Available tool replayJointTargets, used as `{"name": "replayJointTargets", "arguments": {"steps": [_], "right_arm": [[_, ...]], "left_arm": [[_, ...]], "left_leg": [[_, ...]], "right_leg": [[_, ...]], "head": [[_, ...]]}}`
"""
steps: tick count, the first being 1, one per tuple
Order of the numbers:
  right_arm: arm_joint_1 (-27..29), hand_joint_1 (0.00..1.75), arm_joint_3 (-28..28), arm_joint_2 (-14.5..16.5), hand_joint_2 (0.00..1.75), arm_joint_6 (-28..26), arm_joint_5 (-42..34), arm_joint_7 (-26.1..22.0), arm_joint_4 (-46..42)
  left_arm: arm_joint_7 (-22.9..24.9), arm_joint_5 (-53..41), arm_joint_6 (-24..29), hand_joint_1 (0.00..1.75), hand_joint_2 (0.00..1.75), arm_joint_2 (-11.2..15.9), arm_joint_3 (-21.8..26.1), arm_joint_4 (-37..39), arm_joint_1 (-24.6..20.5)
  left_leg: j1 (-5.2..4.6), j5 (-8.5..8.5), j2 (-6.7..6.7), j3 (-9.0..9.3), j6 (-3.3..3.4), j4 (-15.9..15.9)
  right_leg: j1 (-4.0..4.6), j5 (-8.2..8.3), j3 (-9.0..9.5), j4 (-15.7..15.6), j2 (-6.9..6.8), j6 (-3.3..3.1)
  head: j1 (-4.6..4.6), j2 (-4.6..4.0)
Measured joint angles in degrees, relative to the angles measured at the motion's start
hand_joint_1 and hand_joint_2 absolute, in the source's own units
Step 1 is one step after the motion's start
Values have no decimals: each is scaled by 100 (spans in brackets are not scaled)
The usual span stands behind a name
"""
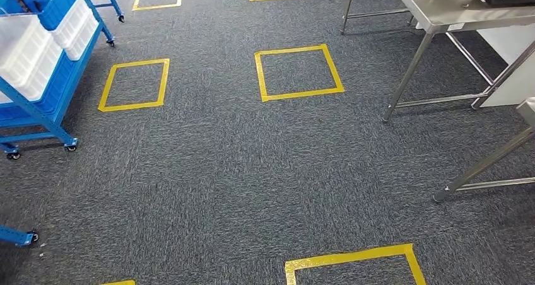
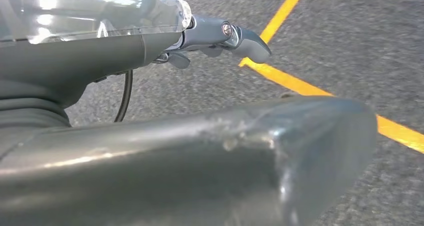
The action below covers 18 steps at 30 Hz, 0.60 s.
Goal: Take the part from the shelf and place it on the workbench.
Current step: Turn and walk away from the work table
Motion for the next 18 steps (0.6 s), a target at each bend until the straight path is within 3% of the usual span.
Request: {"name": "replayJointTargets", "arguments": {"steps": [2, 3, 4, 6, 8, 9, 11, 12, 14, 16, 17, 18], "right_arm": [[19, 0, 0, -4, 0, 1, 4, 4, 1], [20, 0, 1, -4, 0, 1, 5, 4, 1], [18, 0, 1, -4, 0, 2, 5, 3, 1], [7, 0, 1, -3, 0, 2, 5, 1, 1], [1, 0, 0, 3, 0, 2, 5, 0, 1], [-5, 0, 0, 5, 0, 2, 5, 0, 1], [-36, 0, 0, 11, 0, 9, 6, 0, -2], [-51, 0, 0, 12, 0, 14, 8, 1, -3], [-49, 0, -1, 10, 0, 24, 13, 2, -4], [-25, 0, -1, 6, 0, 30, 17, 3, -2], [-20, 0, -1, 6, 0, 32, 19, 4, -1], [-15, 0, -1, 5, 0, 33, 21, 4, 1]], "left_arm": [[30, -2, 6, 0, 0, 0, 0, 0, -2], [43, -3, 10, 0, 0, 0, 1, 0, 1], [53, -3, 14, 0, 0, 0, 1, 0, 3], [66, 3, 24, 0, 0, 0, 2, -1, 2], [69, 11, 34, 0, 0, 1, 2, -1, -4], [70, 18, 39, 0, 0, 1, 3, -1, -4], [74, 29, 52, 0, 0, 0, 7, -1, 8], [79, 36, 58, 0, 0, -5, 11, -2, 13], [84, 41, 73, 0, 0, -16, 21, -2, 9], [87, 45, 81, 0, 0, -21, 27, -2, 2], [88, 46, 81, 0, 0, -22, 31, -2, 3], [90, 46, 81, 0, 0, -22, 34, -2, 4]], "left_leg": [[18, -289, 99, -318, -21, 681], [23, -311, 109, -385, -19, 835], [23, -228, 118, -342, -8, 770], [-5, 112, 254, 35, 56, 79], [-63, 314, 448, 367, 130, -561], [-92, 332, 502, 423, 156, -694], [-108, 358, 404, 422, 199, -749], [-97, 391, 347, 445, 222, -800], [-55, 468, 231, 496, 279, -903], [-36, 497, 121, 496, 304, -926], [-33, 499, 55, 488, 306, -923], [-29, 499, -20, 486, 304, -915]], "right_leg": [[41, -16, 1, 4, -175, -35], [59, -24, 2, 6, -260, -43], [73, -31, 6, 8, -337, -47], [93, -51, 35, 7, -475, -42], [111, -75, 64, 8, -589, -7], [112, -83, 73, 6, -635, 16], [105, -90, 98, -10, -718, 69], [95, -112, 113, 6, -673, 99], [74, -318, 15, 285, -388, 156], [45, -687, -317, 972, -107, 193], [31, -818, -497, 1318, -68, 212], [15, -836, -610, 1514, -58, 231]], "head": [[-9, 0], [-10, 0], [-10, 0], [-10, 0], [-7, 0], [-5, 1], [-9, 1], [-3, 1], [12, 0], [29, 0], [30, 0], [30, 0]]}}
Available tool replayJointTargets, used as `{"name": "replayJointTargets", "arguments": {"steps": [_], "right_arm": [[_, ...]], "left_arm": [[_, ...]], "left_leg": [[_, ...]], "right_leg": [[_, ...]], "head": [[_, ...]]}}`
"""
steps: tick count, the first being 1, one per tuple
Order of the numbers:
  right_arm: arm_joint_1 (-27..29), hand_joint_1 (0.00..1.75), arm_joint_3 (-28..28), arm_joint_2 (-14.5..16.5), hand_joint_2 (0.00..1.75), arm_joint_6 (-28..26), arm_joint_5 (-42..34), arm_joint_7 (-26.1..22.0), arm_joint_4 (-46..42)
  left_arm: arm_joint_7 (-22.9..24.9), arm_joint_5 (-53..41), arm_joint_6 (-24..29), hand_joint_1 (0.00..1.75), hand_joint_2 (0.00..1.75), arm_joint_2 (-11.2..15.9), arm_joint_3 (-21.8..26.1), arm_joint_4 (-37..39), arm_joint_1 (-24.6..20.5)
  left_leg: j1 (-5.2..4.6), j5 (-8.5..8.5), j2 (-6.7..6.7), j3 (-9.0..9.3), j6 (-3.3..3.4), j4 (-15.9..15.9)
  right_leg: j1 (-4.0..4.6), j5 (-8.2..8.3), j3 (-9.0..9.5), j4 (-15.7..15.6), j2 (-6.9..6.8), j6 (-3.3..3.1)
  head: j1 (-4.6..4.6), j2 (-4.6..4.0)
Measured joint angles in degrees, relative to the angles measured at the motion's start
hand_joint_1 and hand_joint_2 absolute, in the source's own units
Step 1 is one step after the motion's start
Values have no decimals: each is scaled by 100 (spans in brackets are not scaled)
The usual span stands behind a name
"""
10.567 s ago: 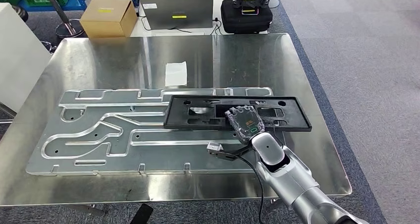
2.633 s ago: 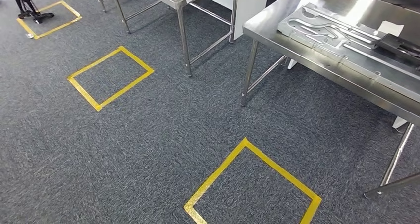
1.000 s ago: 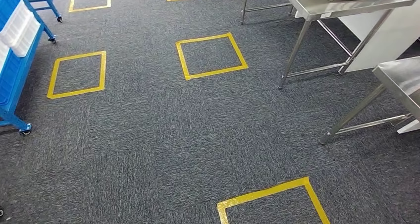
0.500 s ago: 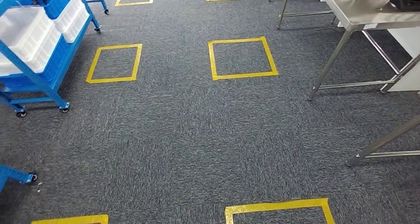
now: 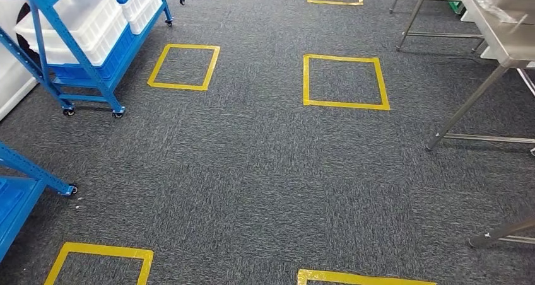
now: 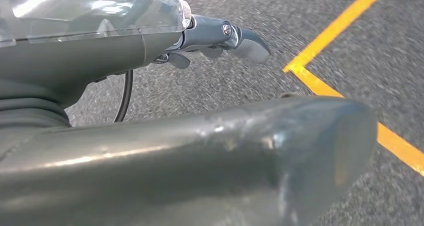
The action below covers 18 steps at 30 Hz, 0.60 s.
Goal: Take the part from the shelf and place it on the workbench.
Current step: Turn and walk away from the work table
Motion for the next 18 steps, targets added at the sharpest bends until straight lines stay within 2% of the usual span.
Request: {"name": "replayJointTargets", "arguments": {"steps": [1, 2, 3, 4, 5, 6, 7, 8, 9, 10, 11, 12, 13, 14, 15, 16, 17, 18], "right_arm": [[3, 0, 0, -2, 0, 0, 2, 0, 1], [4, 0, 0, -5, 0, 1, 2, 1, 1], [8, 0, -1, -9, 0, 2, 2, 2, 1], [16, 0, -2, -12, 0, 4, 2, 7, 3], [19, 0, -3, -14, 0, 7, 1, 11, 5], [19, 0, -4, -14, 0, 9, 1, 16, 7], [14, 0, -5, -14, 0, 11, 0, 20, 9], [2, 0, -7, -14, 0, 11, -1, 20, 9], [-5, 0, -11, -14, 0, 10, -1, 21, 8], [-3, 0, -18, -14, 0, 9, -2, 21, 8], [5, 0, -25, -15, 0, 7, -3, 22, 8], [18, 0, -32, -15, 0, 5, -4, 23, 8], [32, 0, -37, -16, 0, 4, -4, 24, 9], [40, 0, -39, -16, 0, 4, -3, 25, 9], [44, 0, -40, -16, 0, 4, -3, 26, 9], [42, 0, -41, -15, 0, 4, -2, 26, 9], [37, 0, -42, -15, 0, 4, -2, 26, 9], [30, 0, -43, -14, 0, 4, -1, 26, 9]], "left_arm": [[2, 1, 0, 0, 0, -1, 4, 0, 1], [5, 1, 0, 0, 0, -1, 7, 0, 1], [10, 1, 0, 0, 0, -2, 7, 0, 0], [16, 1, 0, 0, 0, -1, 7, 0, -2], [22, 1, -1, 0, 0, 0, 7, 0, -5], [27, 3, -2, 0, 0, 1, 7, 0, -6], [31, 4, -3, 0, 0, 2, 9, 0, -4], [34, 7, -4, 0, 0, 2, 11, 0, -2], [38, 9, -4, 0, 0, 2, 14, 0, 2], [42, 15, -4, 0, 0, 2, 18, 0, 1], [45, 26, -3, 0, 0, 2, 21, 0, -3], [48, 40, -3, 0, 0, 3, 24, 0, -8], [48, 54, -3, 0, 0, 3, 27, 0, -11], [49, 65, -4, 0, 0, 4, 32, 0, -12], [51, 71, -4, 0, 0, 4, 39, 0, -9], [54, 74, -4, 0, 0, 4, 49, 0, -5], [57, 78, -4, 0, 0, 4, 59, 0, -3], [60, 81, -4, 0, 0, 4, 65, 0, -1]], "left_leg": [[8, -4, -83, 0, -9, 13], [22, -14, -170, 2, -28, 38], [37, -34, -254, -1, -59, 75], [44, -61, -327, -24, -103, 126], [48, -84, -394, -52, -151, 176], [48, -100, -447, -87, -197, 213], [52, -101, -503, -120, -240, 228], [63, -94, -565, -136, -276, 228], [72, -101, -547, -150, -302, 245], [72, -151, -441, -186, -324, 321], [69, -267, -281, -271, -339, 509], [65, -443, -87, -414, -350, 822], [62, -645, 48, -607, -359, 1224], [65, -809, 104, -794, -363, 1616], [65, -886, 124, -919, -357, 1881], [62, -848, 132, -940, -341, 1932], [52, -699, 150, -832, -313, 1727], [33, -493, 209, -629, -272, 1342]], "right_leg": [[-19, 100, -19, -9, 7, 19], [-42, 304, 70, -239, 31, 39], [-73, 541, 229, -616, 108, 62], [-101, 696, 382, -969, 263, 83], [-120, 788, 488, -1222, 386, 74], [-124, 803, 536, -1343, 480, 51], [-110, 776, 539, -1354, 504, 8], [-98, 783, 538, -1354, 429, -50], [-90, 789, 547, -1367, 357, -96], [-85, 794, 556, -1381, 278, -144], [-78, 800, 562, -1394, 193, -186], [-60, 799, 563, -1400, 106, -218], [-36, 792, 560, -1401, 21, -241], [-12, 786, 557, -1401, -67, -254], [9, 778, 557, -1400, -152, -263], [27, 769, 563, -1400, -232, -270], [41, 759, 576, -1400, -309, -275], [51, 746, 597, -1400, -381, -275]], "head": [[-1, 0], [-1, 0], [2, 1], [12, 1], [20, 1], [25, 1], [28, 1], [25, 1], [20, 0], [3, 0], [-17, 0], [-38, 0], [-56, 1], [-59, 1], [-57, 1], [-58, 1], [-57, 1], [-57, 1]]}}
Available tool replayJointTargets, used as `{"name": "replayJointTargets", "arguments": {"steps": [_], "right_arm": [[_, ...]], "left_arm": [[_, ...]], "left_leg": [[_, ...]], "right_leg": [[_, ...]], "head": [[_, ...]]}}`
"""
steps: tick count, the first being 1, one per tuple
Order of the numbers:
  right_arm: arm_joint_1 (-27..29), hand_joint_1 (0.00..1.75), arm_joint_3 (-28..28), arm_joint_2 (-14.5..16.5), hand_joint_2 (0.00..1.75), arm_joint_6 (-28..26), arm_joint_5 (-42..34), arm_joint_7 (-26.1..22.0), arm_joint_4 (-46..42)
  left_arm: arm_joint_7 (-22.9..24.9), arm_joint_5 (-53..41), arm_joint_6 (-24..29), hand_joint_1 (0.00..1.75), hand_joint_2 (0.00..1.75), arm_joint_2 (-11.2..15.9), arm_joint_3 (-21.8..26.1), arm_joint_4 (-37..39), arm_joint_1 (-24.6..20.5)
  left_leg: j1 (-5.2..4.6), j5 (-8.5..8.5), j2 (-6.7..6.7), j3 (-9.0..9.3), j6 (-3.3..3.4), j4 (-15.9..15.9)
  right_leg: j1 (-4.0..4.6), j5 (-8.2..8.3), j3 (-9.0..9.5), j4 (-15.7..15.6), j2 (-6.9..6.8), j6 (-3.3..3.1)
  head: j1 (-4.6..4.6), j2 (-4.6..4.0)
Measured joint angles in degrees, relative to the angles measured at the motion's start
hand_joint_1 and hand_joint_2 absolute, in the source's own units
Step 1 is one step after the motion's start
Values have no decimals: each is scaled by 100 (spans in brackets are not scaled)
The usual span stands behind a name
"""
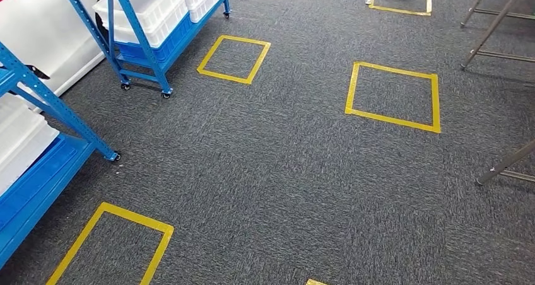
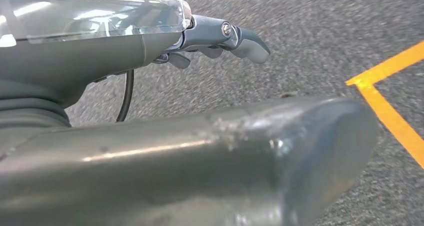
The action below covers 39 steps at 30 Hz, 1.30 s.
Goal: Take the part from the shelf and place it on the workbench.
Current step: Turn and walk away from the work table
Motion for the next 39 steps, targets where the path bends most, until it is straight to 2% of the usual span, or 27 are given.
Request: {"name": "replayJointTargets", "arguments": {"steps": [2, 3, 4, 6, 7, 9, 10, 11, 12, 13, 14, 15, 17, 19, 21, 22, 23, 25, 27, 28, 29, 30, 32, 34, 36, 37, 39], "right_arm": [[-8, 0, -2, 5, 0, 0, 1, 0, -1], [-11, 0, -2, 8, 0, -1, 1, 0, -1], [-18, 0, -3, 13, 0, -1, 2, 0, -1], [-49, 0, -3, 24, 0, -3, 9, 1, -4], [-58, 0, -4, 27, 0, -4, 11, 2, -7], [-51, 0, -9, 25, 0, -13, 13, 6, -10], [-41, 0, -14, 22, 0, -18, 9, 7, -10], [-35, 0, -22, 20, 0, -23, 2, 10, -9], [-31, 0, -31, 15, 0, -27, -8, 17, -9], [-28, 0, -40, 9, 0, -31, -17, 25, -8], [-27, 0, -51, 2, 0, -34, -26, 33, -8], [-25, 0, -63, -5, 0, -36, -31, 39, -8], [-10, 0, -87, -15, 0, -37, -41, 33, -7], [-10, 0, -108, -17, 0, -40, -59, -9, -6], [-32, 0, -129, -12, 0, -48, -77, -57, -7], [-35, 0, -140, -9, 0, -54, -84, -68, -8], [-32, 0, -151, -6, 0, -60, -89, -70, -8], [-9, 0, -173, -5, 0, -70, -97, -68, -7], [7, 0, -190, -4, 0, -72, -98, -63, -6], [10, 0, -194, -4, 0, -72, -99, -61, -6], [7, 0, -199, -4, 0, -72, -99, -58, -6], [3, 0, -205, -4, 0, -72, -100, -56, -6], [-3, 0, -220, -2, 0, -72, -99, -49, -6], [-13, 0, -232, 0, 0, -70, -91, -45, -7], [-44, 0, -237, 2, 0, -69, -72, -44, -8], [-58, 0, -237, 2, 0, -68, -62, -43, -10], [-59, 0, -238, -1, 0, -64, -51, -44, -12]], "left_arm": [[2, 5, -1, 0, 0, 2, 5, 0, -7], [0, 10, -2, 0, 0, 3, 8, 0, -8], [-3, 17, -2, 0, 0, 4, 15, 0, -6], [-14, 38, -4, 0, 0, 2, 35, 0, 4], [-25, 53, -7, 0, 0, -3, 44, -1, 5], [-60, 83, -32, 0, 0, -14, 49, -2, -3], [-79, 95, -49, 0, 0, -17, 49, -2, -7], [-97, 101, -65, 0, 0, -19, 49, -2, -7], [-108, 103, -76, 0, 0, -19, 50, -2, -5], [-119, 102, -85, 0, 0, -20, 50, -2, -3], [-127, 97, -91, 0, 0, -20, 50, -2, -2], [-132, 91, -97, 0, 0, -20, 50, -2, -3], [-140, 80, -102, 0, 0, -19, 50, -2, -5], [-161, 68, -103, 0, 0, -16, 49, -3, -5], [-188, 50, -98, 0, 0, -13, 49, -4, 0], [-196, 40, -95, 0, 0, -11, 49, -5, 2], [-202, 33, -91, 0, 0, -9, 49, -7, 1], [-207, 23, -92, 0, 0, -6, 49, -9, -6], [-209, 22, -99, 0, 0, -4, 49, -11, -5], [-210, 22, -104, 0, 0, -4, 49, -11, 0], [-210, 23, -111, 0, 0, -4, 49, -12, 4], [-212, 26, -120, 0, 0, -4, 49, -13, 6], [-216, 35, -137, 0, 0, -4, 49, -14, 2], [-220, 51, -147, 0, 0, -3, 49, -15, 1], [-222, 71, -150, 0, 0, -3, 49, -16, 9], [-223, 81, -151, 0, 0, -7, 49, -17, 14], [-227, 94, -156, 0, 0, -16, 49, -19, 11]], "left_leg": [[-77, 278, 246, 399, 97, -779], [-116, 322, 333, 495, 137, -983], [-148, 314, 364, 518, 164, -1056], [-148, 361, 238, 536, 215, -1124], [-129, 399, 170, 569, 240, -1185], [-80, 475, 44, 626, 287, -1290], [-79, 486, -15, 624, 297, -1302], [-78, 491, -77, 617, 304, -1301], [-75, 491, -151, 616, 304, -1298], [-71, 489, -231, 619, 299, -1292], [-63, 482, -317, 627, 289, -1281], [-51, 469, -402, 635, 269, -1260], [-32, 420, -548, 607, 196, -1180], [-27, 385, -658, 540, 111, -1119], [-17, 386, -743, 509, 43, -1112], [-15, 364, -676, 497, 16, -1080], [-17, 285, -542, 445, -12, -959], [-17, -44, -204, 171, -57, -374], [0, -353, -91, -203, -85, 375], [5, -367, -80, -295, -88, 550], [8, -262, -67, -270, -82, 490], [6, -63, -28, -123, -65, 194], [-29, 293, 209, 289, 4, -634], [-82, 387, 381, 479, 75, -1046], [-112, 387, 299, 476, 126, -1086], [-103, 412, 231, 499, 154, -1127], [-60, 473, 95, 558, 220, -1224]], "right_leg": [[13, -31, 44, -2, -126, 19], [13, -44, 59, -3, -178, 41], [7, -52, 69, -9, -230, 65], [-9, -66, 104, -26, -304, 126], [-19, -104, 108, 9, -216, 158], [-36, -333, -40, 360, 113, 211], [-45, -503, -209, 693, 277, 229], [-52, -657, -406, 1059, 345, 243], [-60, -729, -575, 1348, 370, 261], [-68, -686, -664, 1460, 377, 277], [-79, -526, -646, 1350, 389, 291], [-96, -285, -531, 1043, 434, 305], [-137, 64, -242, 342, 698, 318], [-137, 123, -140, 70, 865, 271], [-117, 124, -137, 57, 749, 183], [-114, 129, -123, 40, 680, 142], [-114, 132, -110, 21, 598, 102], [-98, 123, -92, 1, 430, 39], [-73, 100, -87, 1, 260, 9], [-64, 87, -79, 2, 181, 6], [-59, 72, -63, 2, 105, 8], [-55, 53, -35, 2, 34, 16], [-41, 7, 31, 1, -95, 47], [-33, -29, 72, -3, -191, 100], [-39, -42, 115, -30, -294, 162], [-49, -64, 140, -24, -280, 196], [-61, -244, 54, 226, -16, 251]], "head": [[5, 0], [4, -1], [5, -1], [-2, -1], [5, -1], [28, -1], [42, -1], [47, -1], [51, 0], [51, 0], [50, 0], [52, 0], [67, 0], [80, 0], [78, 0], [70, -1], [49, 0], [9, 0], [-5, -1], [-5, -1], [-7, -1], [-6, -1], [-2, -1], [5, -1], [5, 0], [7, 0], [18, 0]]}}
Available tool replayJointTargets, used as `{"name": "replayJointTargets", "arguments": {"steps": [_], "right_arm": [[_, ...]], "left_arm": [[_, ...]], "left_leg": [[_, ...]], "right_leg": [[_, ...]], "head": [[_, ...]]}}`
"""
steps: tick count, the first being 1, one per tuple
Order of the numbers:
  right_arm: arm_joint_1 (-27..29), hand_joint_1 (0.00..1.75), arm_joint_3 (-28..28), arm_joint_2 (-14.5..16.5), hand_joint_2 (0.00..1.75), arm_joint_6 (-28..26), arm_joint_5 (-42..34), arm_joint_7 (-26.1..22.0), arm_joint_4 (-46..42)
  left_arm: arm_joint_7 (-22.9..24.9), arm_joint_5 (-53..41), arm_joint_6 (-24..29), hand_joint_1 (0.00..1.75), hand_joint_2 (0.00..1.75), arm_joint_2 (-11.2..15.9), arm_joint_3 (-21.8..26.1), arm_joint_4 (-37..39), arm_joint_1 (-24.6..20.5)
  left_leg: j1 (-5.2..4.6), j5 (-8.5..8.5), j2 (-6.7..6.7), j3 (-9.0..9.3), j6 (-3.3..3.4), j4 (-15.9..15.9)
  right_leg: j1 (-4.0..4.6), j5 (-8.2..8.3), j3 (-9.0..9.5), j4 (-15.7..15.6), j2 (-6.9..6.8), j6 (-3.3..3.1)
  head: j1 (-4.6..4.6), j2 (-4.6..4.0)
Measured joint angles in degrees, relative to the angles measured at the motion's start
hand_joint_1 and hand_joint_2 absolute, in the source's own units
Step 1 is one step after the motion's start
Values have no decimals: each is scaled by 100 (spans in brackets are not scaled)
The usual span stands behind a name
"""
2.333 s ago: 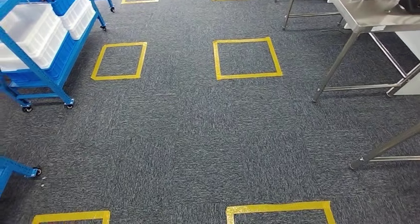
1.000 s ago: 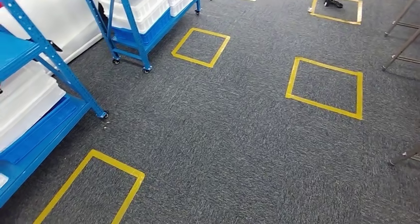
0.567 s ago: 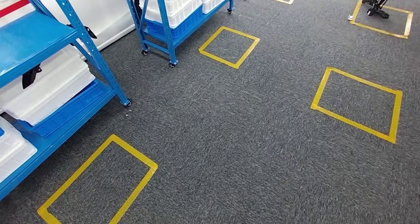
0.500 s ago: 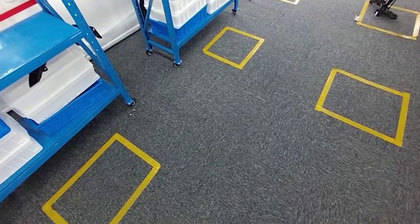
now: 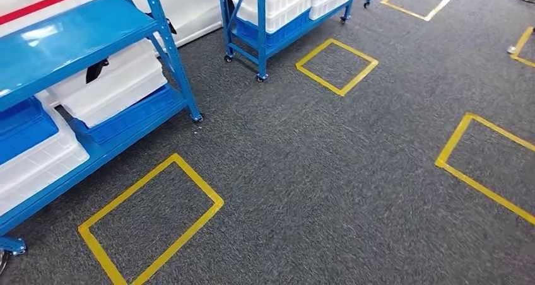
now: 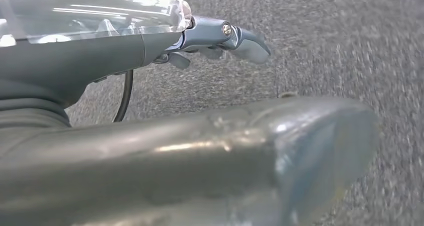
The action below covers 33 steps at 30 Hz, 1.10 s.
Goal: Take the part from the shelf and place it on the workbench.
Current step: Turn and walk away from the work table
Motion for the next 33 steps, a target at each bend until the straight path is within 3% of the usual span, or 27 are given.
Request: {"name": "replayJointTargets", "arguments": {"steps": [2, 3, 4, 5, 7, 9, 11, 12, 13, 15, 17, 18, 19, 20, 21, 22, 24, 26, 28, 30, 32, 33], "right_arm": [[15, 0, -1, -2, 0, 9, 2, -2, 0], [21, 0, -1, -2, 0, 14, 2, -2, 1], [25, 0, -1, -2, 0, 17, 3, -1, 1], [29, 0, -1, -3, 0, 19, 3, 0, 2], [34, 0, -1, -5, 0, 22, 4, 1, 2], [42, 0, -1, -8, 0, 27, 4, 1, 4], [28, 0, -1, -6, 0, 34, 6, -1, 5], [15, 0, -1, -3, 0, 38, 7, -2, 4], [3, 0, -1, 4, 0, 44, 8, -2, 4], [14, 0, -3, 12, 0, 53, 7, -2, 4], [46, 0, -5, 13, 0, 57, 7, -1, 5], [57, 0, -5, 12, 0, 59, 7, 0, 5], [62, 0, -5, 13, 0, 61, 8, 1, 5], [61, 0, -5, 13, 0, 61, 7, 1, 5], [58, 0, -5, 14, 0, 62, 7, 1, 4], [54, 0, -5, 16, 0, 62, 7, 1, 4], [51, 0, -5, 22, 0, 63, 7, 1, 4], [41, 0, -5, 28, 0, 65, 7, 1, 4], [5, 0, -5, 39, 0, 69, 9, 1, 1], [-8, 0, -5, 44, 0, 73, 10, -2, -3], [11, 0, -5, 40, 0, 76, 10, -3, -4], [17, 0, -5, 40, 0, 78, 11, -3, -3]], "left_arm": [[-1, 9, -9, 0, 0, -5, 0, -1, -7], [-1, 11, -13, 0, 0, -7, 0, -1, -8], [-1, 13, -15, 0, 0, -8, 0, -1, -8], [0, 14, -15, 0, 0, -8, 0, -1, -7], [2, 16, -15, 0, 0, -10, 0, -1, -7], [2, 22, -15, 0, 0, -14, 0, -1, -9], [2, 37, -14, 0, 0, -15, 1, -1, -9], [2, 44, -13, 0, 0, -15, 2, -1, -7], [2, 53, -11, 0, 0, -13, 2, -2, -4], [3, 67, -4, 0, 0, -8, 3, -3, -6], [13, 78, 2, 0, 0, -6, 4, -3, -13], [19, 82, 4, 0, 0, -6, 4, -3, -13], [27, 87, 5, 0, 0, -6, 7, -3, -12], [32, 91, 7, 0, 0, -6, 9, -3, -8], [34, 93, 9, 0, 0, -6, 13, -3, -6], [37, 94, 10, 0, 0, -6, 16, -3, -5], [37, 94, 11, 0, 0, -5, 17, -3, -10], [37, 98, 13, 0, 0, -4, 19, -3, -9], [37, 110, 17, 0, 0, -7, 26, -3, 3], [33, 122, 26, 0, 0, -16, 32, -4, 3], [29, 130, 32, 0, 0, -26, 33, -4, -5], [28, 132, 33, 0, 0, -28, 33, -4, -7]], "left_leg": [[27, 28, -124, 19, 34, -33], [28, 28, -194, 16, 38, -31], [27, 25, -273, 20, 40, -28], [28, 20, -360, 28, 36, -24], [38, -2, -541, 54, 8, -1], [36, -42, -682, 41, -53, 54], [34, -63, -775, -4, -122, 85], [40, -65, -824, -15, -153, 85], [47, -74, -824, -23, -180, 95], [42, -223, -613, -118, -232, 322], [45, -575, -301, -441, -276, 988], [57, -738, -226, -642, -291, 1381], [65, -820, -189, -791, -298, 1665], [70, -784, -170, -838, -296, 1740], [70, -637, -149, -757, -283, 1567], [62, -422, -91, -569, -255, 1193], [12, -125, 139, -181, -171, 421], [-39, -77, 249, -51, -108, 131], [-29, -43, 124, -31, -59, 76], [12, 26, -13, 49, 4, -47], [32, 66, -133, 87, 44, -110], [29, 69, -197, 80, 56, -105]], "right_leg": [[-9, -335, -349, 669, 321, 24], [-8, -462, -554, 1029, 375, 31], [-8, -487, -706, 1259, 392, 36], [-9, -389, -765, 1285, 400, 37], [-22, 84, -577, 709, 483, 33], [-44, 411, -309, 29, 712, 13], [-33, 442, -237, -173, 808, -39], [-25, 450, -234, -186, 743, -76], [-23, 452, -223, -197, 681, -113], [-35, 449, -195, -226, 539, -191], [-23, 429, -183, -233, 385, -247], [-12, 418, -181, -232, 303, -260], [-1, 407, -176, -231, 222, -264], [7, 394, -165, -230, 145, -264], [13, 378, -145, -230, 74, -259], [18, 359, -116, -230, 5, -251], [33, 318, -56, -232, -117, -219], [39, 291, -15, -241, -217, -165], [34, 276, 34, -271, -311, -101], [25, 151, 27, -140, -137, -42], [7, -166, -218, 401, 220, -6], [0, -330, -411, 762, 325, 4]], "head": [[26, 0], [32, 1], [36, 1], [37, 0], [41, -1], [51, -1], [56, -1], [55, -1], [55, 0], [22, 0], [-20, 0], [-30, 1], [-29, 1], [-31, 1], [-31, 0], [-30, 0], [-25, 0], [-20, 1], [-23, 1], [6, 1], [53, 1], [61, 1]]}}
